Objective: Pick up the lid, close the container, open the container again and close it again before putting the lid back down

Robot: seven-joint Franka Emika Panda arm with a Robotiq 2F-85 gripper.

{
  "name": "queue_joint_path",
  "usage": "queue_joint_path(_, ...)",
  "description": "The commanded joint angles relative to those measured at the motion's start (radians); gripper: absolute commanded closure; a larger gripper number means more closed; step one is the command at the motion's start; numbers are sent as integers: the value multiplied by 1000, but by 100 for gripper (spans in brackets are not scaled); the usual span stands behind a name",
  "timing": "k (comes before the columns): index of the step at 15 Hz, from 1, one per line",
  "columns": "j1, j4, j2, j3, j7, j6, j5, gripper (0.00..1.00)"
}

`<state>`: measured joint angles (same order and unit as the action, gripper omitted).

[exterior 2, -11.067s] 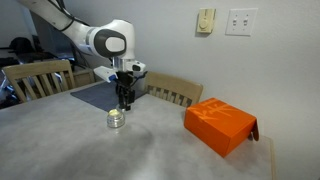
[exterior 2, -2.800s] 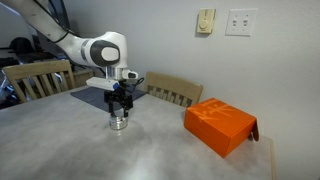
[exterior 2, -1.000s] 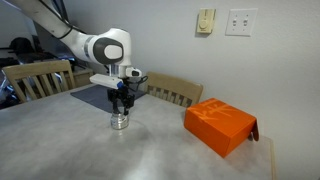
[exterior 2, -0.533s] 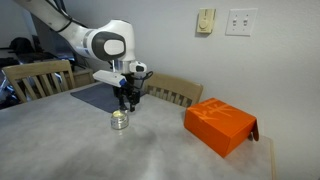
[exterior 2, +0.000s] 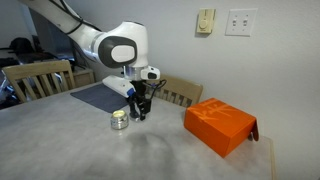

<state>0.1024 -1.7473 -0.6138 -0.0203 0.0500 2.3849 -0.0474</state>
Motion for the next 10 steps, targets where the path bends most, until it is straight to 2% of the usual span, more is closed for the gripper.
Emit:
queue_joint_path(1, 2, -1, -19, -23, -38, 13, -4, 56)
queue_joint_path(4, -18, 44, -64, -48, -92, -22, 21, 56)
queue_joint_path(10, -22, 160, -176, -50, -126, -92, 23, 56)
